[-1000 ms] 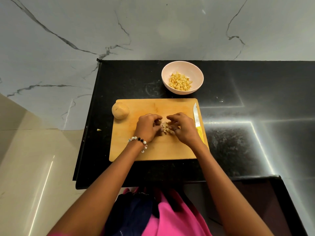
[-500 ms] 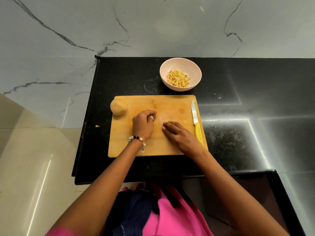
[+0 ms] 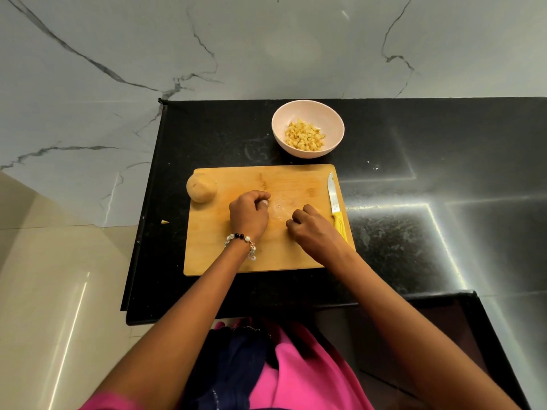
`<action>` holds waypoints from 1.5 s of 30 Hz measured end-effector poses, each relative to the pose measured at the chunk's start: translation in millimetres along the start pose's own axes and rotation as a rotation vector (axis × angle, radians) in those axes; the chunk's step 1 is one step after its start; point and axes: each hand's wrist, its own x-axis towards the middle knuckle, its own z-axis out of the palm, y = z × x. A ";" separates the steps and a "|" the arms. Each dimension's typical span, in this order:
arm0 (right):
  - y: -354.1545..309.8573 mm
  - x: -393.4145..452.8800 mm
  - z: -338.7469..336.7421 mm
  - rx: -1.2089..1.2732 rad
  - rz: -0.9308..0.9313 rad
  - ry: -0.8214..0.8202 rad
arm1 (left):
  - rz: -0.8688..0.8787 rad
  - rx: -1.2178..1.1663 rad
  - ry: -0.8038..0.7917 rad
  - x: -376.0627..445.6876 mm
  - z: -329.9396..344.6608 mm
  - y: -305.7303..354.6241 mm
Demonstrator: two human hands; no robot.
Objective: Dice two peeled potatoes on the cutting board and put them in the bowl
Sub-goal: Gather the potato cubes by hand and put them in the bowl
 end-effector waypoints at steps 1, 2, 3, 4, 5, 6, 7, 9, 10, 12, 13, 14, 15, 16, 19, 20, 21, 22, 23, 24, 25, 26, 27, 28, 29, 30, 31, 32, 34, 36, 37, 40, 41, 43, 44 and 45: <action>1.7 1.6 -0.1 0.011 0.000 0.007 | -0.011 -0.005 -0.002 0.8 0.5 0.6; 3.9 3.6 -0.3 0.049 0.016 0.030 | -0.021 -0.010 -0.002 1.4 0.6 1.5; 7.1 6.8 -2.0 0.145 0.069 0.047 | -0.030 -0.015 0.000 1.9 0.4 2.6; 11.6 11.5 -4.6 0.276 0.152 0.083 | -0.036 -0.020 0.003 2.9 -0.3 3.5; 16.3 15.4 -9.3 0.433 0.294 0.089 | -0.041 -0.027 0.006 3.7 -1.1 4.4; 21.5 18.7 -15.7 0.637 0.458 0.093 | -0.047 -0.036 0.010 5.3 -1.8 5.2; 26.9 22.7 -23.1 0.877 0.610 0.110 | -0.054 -0.047 0.013 7.0 -2.2 5.7; 40.6 32.5 -37.7 1.271 0.756 0.249 | -0.071 -0.075 0.012 12.1 -2.2 6.6; 48.7 39.3 -44.2 1.340 0.765 0.317 | -0.080 -0.091 0.010 14.9 -1.8 6.7; 64.5 60.4 -57.1 1.280 0.767 0.385 | -0.091 -0.126 0.005 20.7 -2.1 8.9; 71.8 72.6 -61.5 1.202 0.771 0.393 | -0.088 -0.137 0.005 23.3 -2.6 10.3; 79.1 86.0 -65.5 1.103 0.768 0.374 | -0.081 -0.142 0.007 26.5 -2.8 11.8; 85.6 98.8 -67.2 0.972 0.761 0.319 | -0.075 -0.143 0.007 29.2 -2.7 13.1; 90.7 111.1 -68.7 0.820 0.744 0.247 | -0.073 -0.145 0.008 32.1 -2.6 14.9; 99.5 134.2 -67.0 0.498 0.701 0.148 | -0.075 -0.153 0.003 38.8 -2.8 19.1; 101.2 137.4 -66.3 0.451 0.705 0.191 | -0.079 -0.157 0.001 40.7 -2.9 19.4; 102.1 138.5 -65.0 0.428 0.706 0.257 | -0.082 -0.163 -0.002 41.8 -3.0 19.6; 102.4 139.2 -63.6 0.418 0.701 0.323 | -0.085 -0.166 -0.005 42.8 -3.2 19.4; 103.8 139.5 -61.7 0.418 0.688 0.363 | -0.087 -0.168 -0.009 43.6 -3.6 19.4; 104.8 139.4 -59.7 0.414 0.675 0.373 | -0.088 -0.169 -0.011 44.4 -4.0 19.4; 105.7 138.7 -58.0 0.412 0.668 0.368 | -0.089 -0.170 -0.013 45.1 -4.1 19.1; 105.6 136.9 -57.8 0.424 0.677 0.364 | -0.088 -0.172 -0.016 45.3 -4.0 18.9; 103.7 133.9 -59.4 0.457 0.695 0.374 | -0.087 -0.173 -0.021 45.2 -3.7 19.0; 100.2 129.8 -62.6 0.508 0.711 0.392 | -0.088 -0.172 -0.026 45.1 -3.6 19.3; 94.6 123.1 -66.3 0.565 0.710 0.398 | -0.091 -0.172 -0.031 44.5 -3.6 19.4; 87.2 114.8 -69.8 0.621 0.691 0.374 | -0.092 -0.177 -0.033 43.8 -3.6 19.1; 78.5 105.5 -72.1 0.671 0.660 0.314 | -0.093 -0.183 -0.036 42.8 -3.5 18.4; 68.2 95.3 -72.7 0.715 0.632 0.228 | -0.093 -0.186 -0.039 40.9 -3.4 17.3; 48.4 77.6 -68.7 0.737 0.632 0.023 | -0.092 -0.185 -0.040 37.2 -2.6 14.9; 34.4 63.3 -57.2 0.669 0.665 -0.160 | -0.084 -0.189 -0.028 32.6 -1.1 11.5; 28.6 56.7 -50.8 0.635 0.678 -0.225 | -0.080 -0.186 -0.025 29.6 -0.8 10.4; 14.4 39.4 -33.0 0.564 0.658 -0.276 | -0.064 -0.180 -0.023 21.2 1.1 8.2; 10.1 34.4 -28.5 0.541 0.651 -0.248 | -0.054 -0.176 -0.021 18.8 2.0 7.0; 2.2 25.2 -22.0 0.499 0.633 -0.170 | -0.031 -0.163 -0.013 14.1 3.9 4.6; -1.5 21.1 -19.4 0.483 0.612 -0.133 | -0.018 -0.158 -0.008 12.1 4.4 3.0; -4.9 17.5 -17.3 0.464 0.588 -0.103 | -0.007 -0.154 -0.004 10.4 4.9 1.9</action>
